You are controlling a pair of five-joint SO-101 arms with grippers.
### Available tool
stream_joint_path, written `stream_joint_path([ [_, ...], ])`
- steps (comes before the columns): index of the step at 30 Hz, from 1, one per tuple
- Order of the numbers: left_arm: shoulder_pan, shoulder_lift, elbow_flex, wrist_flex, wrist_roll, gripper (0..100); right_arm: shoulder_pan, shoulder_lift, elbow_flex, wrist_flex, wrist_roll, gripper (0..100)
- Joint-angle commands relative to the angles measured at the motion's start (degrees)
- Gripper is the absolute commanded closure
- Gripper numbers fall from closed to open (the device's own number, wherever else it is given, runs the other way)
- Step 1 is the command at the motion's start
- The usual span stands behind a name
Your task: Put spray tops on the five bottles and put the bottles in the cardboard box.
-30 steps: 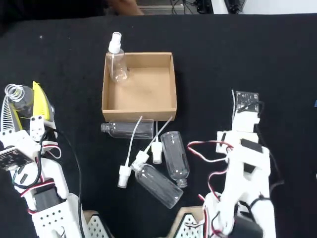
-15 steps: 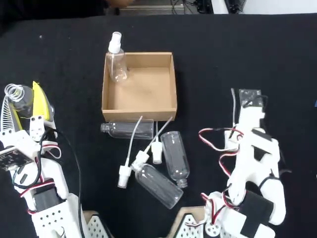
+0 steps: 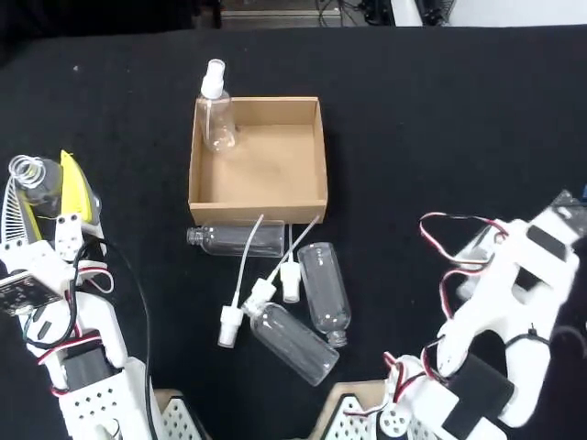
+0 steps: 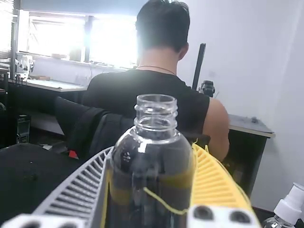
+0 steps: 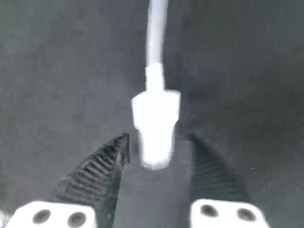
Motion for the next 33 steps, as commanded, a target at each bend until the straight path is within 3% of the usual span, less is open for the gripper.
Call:
stream_joint_path([
  [1, 0.3, -0.9, 1.3, -0.4, 0.4, 97, -4.7, -2.4, -3.6, 3.5, 3.7, 68.5],
  [5, 0.3, -0.9, 1.3, -0.4, 0.4, 97, -6.3, -2.6, -3.6, 3.6, 17.2, 64.9],
  [10, 0.3, -0.9, 1.3, -0.4, 0.4, 97, -4.1, -2.7, -5.0, 4.0, 52.7, 64.9],
  [14, 0.3, -0.9, 1.3, -0.4, 0.4, 97, 1.6, -2.7, -5.0, 3.7, 81.5, 64.9],
  [21, 0.3, -0.9, 1.3, -0.4, 0.4, 97, 8.5, -2.6, -4.6, 3.5, 112.9, 64.9],
  [26, 0.3, -0.9, 1.3, -0.4, 0.4, 97, 10.0, -2.3, -1.5, 3.5, 126.2, 64.9],
  [33, 0.3, -0.9, 1.3, -0.4, 0.4, 97, 9.6, -2.2, 4.6, -0.9, 130.1, 65.4],
])
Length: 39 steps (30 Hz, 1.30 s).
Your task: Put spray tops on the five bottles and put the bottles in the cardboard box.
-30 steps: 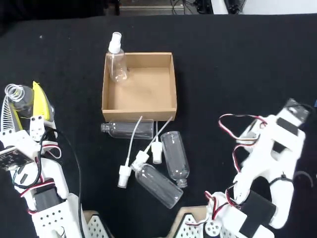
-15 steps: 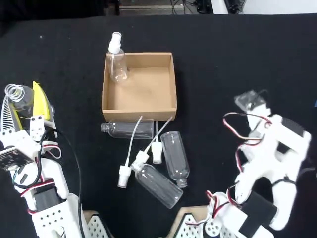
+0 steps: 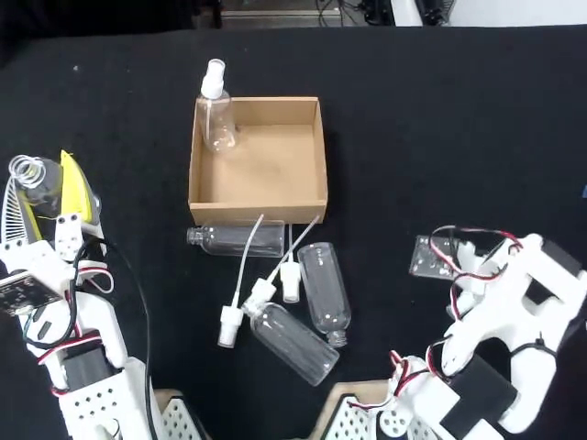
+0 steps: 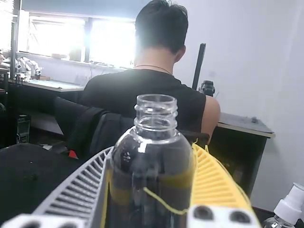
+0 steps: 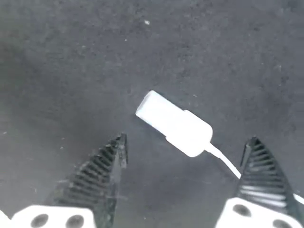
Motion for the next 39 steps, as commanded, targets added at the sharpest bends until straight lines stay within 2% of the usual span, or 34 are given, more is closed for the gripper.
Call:
stream_joint_path([
  [1, 0.3, -0.9, 1.3, -0.4, 0.4, 97, 1.2, -2.2, 2.5, -5.5, 1.0, 67.1],
  [8, 0.3, -0.9, 1.3, -0.4, 0.4, 97, 1.6, -2.7, 11.2, -20.3, 0.4, 87.1],
  [10, 0.3, -0.9, 1.3, -0.4, 0.4, 97, 1.1, -2.8, 10.3, -20.8, -4.6, 92.7],
  [13, 0.3, -0.9, 1.3, -0.4, 0.4, 97, 0.2, -4.5, 6.5, -19.2, -19.6, 98.2],
  [20, 0.3, -0.9, 1.3, -0.4, 0.4, 97, 3.2, -8.0, 0.3, -12.1, -71.8, 97.9],
  [22, 0.3, -0.9, 1.3, -0.4, 0.4, 97, 3.9, -8.0, 0.2, -10.9, -81.7, 96.3],
  [23, 0.3, -0.9, 1.3, -0.4, 0.4, 97, 3.7, -8.0, 0.6, -10.0, -84.0, 93.4],
  [26, 0.3, -0.9, 1.3, -0.4, 0.4, 97, 1.6, -8.0, 1.0, -6.3, -82.2, 78.6],
  [29, 0.3, -0.9, 1.3, -0.4, 0.4, 97, 0.0, -8.4, 0.5, -3.7, -75.3, 67.8],
  [34, 0.3, -0.9, 1.3, -0.4, 0.4, 97, 0.4, -8.4, -2.6, -1.4, -61.5, 70.1],
  [39, 0.3, -0.9, 1.3, -0.4, 0.4, 97, 0.4, -8.0, -2.9, -1.8, -37.5, 74.7],
])
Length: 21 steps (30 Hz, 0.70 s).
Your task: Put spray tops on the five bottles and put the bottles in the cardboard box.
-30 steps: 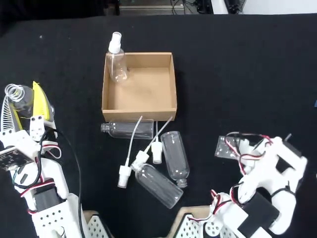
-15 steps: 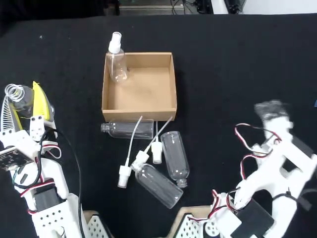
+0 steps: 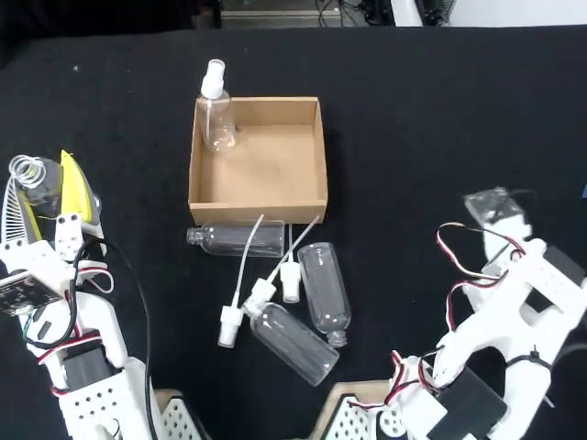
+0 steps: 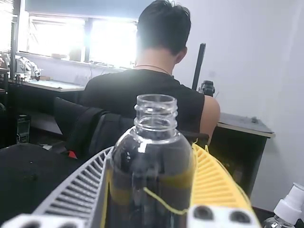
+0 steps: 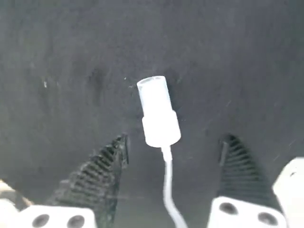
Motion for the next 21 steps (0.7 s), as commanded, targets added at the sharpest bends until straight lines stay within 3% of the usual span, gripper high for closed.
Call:
stream_joint_path([
  [1, 0.3, -0.9, 1.3, -0.4, 0.4, 97, -0.7, -3.1, -2.0, 0.6, 16.4, 74.7],
  [6, 0.3, -0.9, 1.3, -0.4, 0.4, 97, -0.7, -3.1, 2.1, -1.9, 18.3, 74.7],
  [15, 0.3, -0.9, 1.3, -0.4, 0.4, 97, 2.6, -3.5, 16.4, -23.7, 18.3, 75.3],
  [17, 0.3, -0.9, 1.3, -0.4, 0.4, 97, 2.7, -3.6, 17.5, -25.0, 18.3, 81.8],
  [20, 0.3, -0.9, 1.3, -0.4, 0.4, 97, 2.6, -3.6, 17.3, -25.1, 18.3, 99.1],
  [21, 0.3, -0.9, 1.3, -0.4, 0.4, 97, 2.6, -3.6, 16.7, -24.9, 18.3, 98.5],
])
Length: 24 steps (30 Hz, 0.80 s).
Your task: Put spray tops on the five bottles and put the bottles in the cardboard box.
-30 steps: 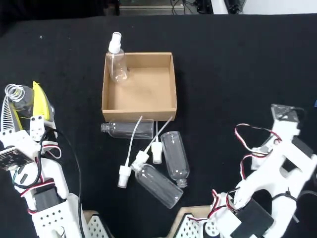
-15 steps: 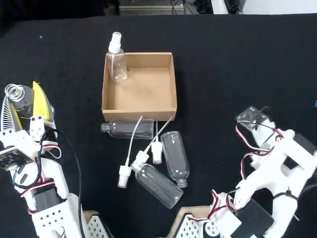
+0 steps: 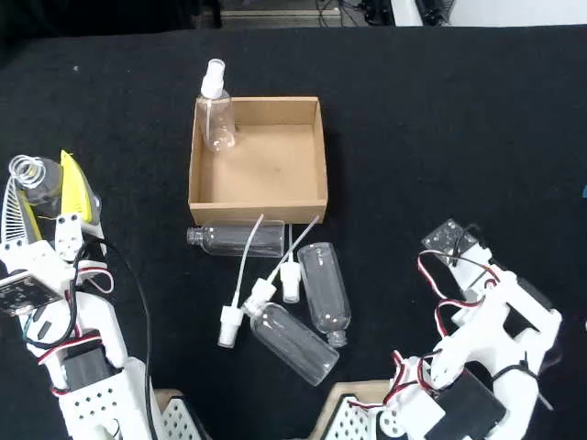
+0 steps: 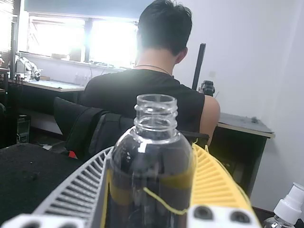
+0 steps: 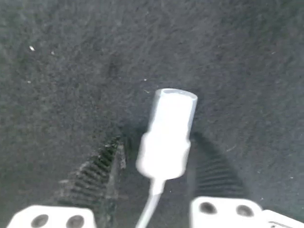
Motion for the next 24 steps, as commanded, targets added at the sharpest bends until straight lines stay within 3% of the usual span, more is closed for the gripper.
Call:
stream_joint_path([
  [1, 0.3, -0.9, 1.3, -0.4, 0.4, 97, 1.6, -3.5, -0.7, -1.8, 0.4, 96.6],
  [5, 0.3, -0.9, 1.3, -0.4, 0.4, 97, 4.0, -3.5, -4.0, -1.8, -4.7, 98.6],
  [11, 0.3, -0.9, 1.3, -0.4, 0.4, 97, 5.7, -3.5, -9.2, -1.8, -21.4, 98.8],
  [14, 0.3, -0.9, 1.3, -0.4, 0.4, 97, 5.8, -3.5, -10.9, -1.1, -24.4, 98.8],
  [21, 0.5, -0.9, 1.3, -0.4, 0.3, 97, 5.2, -3.5, -20.4, 18.5, -24.5, 98.8],
  [24, 0.2, -0.9, 1.3, -0.4, 0.2, 97, 4.0, -3.5, -26.1, 25.3, -27.9, 98.8],
])
